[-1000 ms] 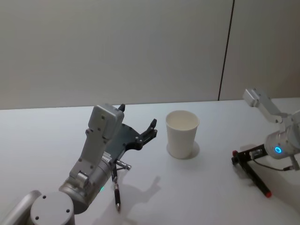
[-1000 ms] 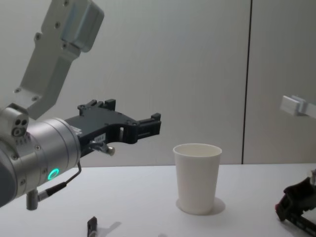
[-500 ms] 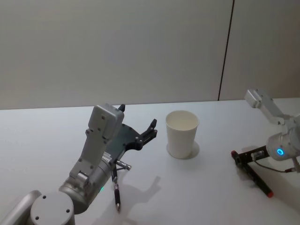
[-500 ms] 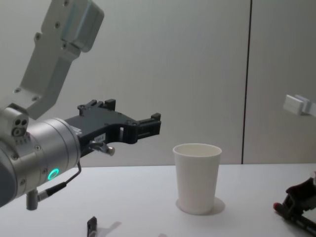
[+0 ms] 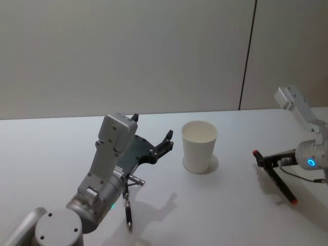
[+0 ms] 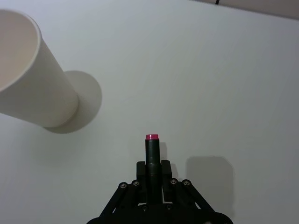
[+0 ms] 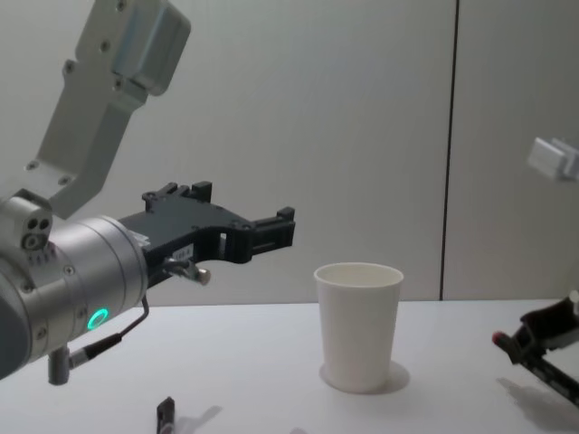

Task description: Place the pen into the pen holder.

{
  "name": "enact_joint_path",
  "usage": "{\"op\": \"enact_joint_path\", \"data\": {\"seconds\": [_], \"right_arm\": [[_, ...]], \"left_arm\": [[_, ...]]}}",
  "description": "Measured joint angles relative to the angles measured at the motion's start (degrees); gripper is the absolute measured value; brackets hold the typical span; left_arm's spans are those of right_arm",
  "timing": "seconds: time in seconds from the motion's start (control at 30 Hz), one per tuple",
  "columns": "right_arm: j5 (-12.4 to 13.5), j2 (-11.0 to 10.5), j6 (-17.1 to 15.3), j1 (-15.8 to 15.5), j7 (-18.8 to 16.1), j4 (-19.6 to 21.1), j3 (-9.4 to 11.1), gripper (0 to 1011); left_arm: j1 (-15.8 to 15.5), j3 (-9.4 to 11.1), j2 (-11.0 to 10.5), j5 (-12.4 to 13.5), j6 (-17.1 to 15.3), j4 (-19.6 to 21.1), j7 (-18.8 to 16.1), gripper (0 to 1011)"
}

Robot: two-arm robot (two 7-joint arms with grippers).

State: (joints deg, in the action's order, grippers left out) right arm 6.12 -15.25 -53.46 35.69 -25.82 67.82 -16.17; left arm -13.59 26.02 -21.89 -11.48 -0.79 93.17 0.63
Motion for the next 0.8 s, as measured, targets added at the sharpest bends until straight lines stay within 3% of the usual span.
{"op": "enact_joint_path", "data": {"seconds": [0.57,0.8], "right_arm": [[2.31,-1.66,11.02,-4.49,3.02,7.71,1.23,173],[2.7,-2.42,17.16,-6.69,4.29,10.86,1.44,173]], "left_arm": [[0.0,0.0,0.0,0.0,0.0,0.0,0.0,1004],[0.0,0.0,0.0,0.0,0.0,0.0,0.0,1004]]}}
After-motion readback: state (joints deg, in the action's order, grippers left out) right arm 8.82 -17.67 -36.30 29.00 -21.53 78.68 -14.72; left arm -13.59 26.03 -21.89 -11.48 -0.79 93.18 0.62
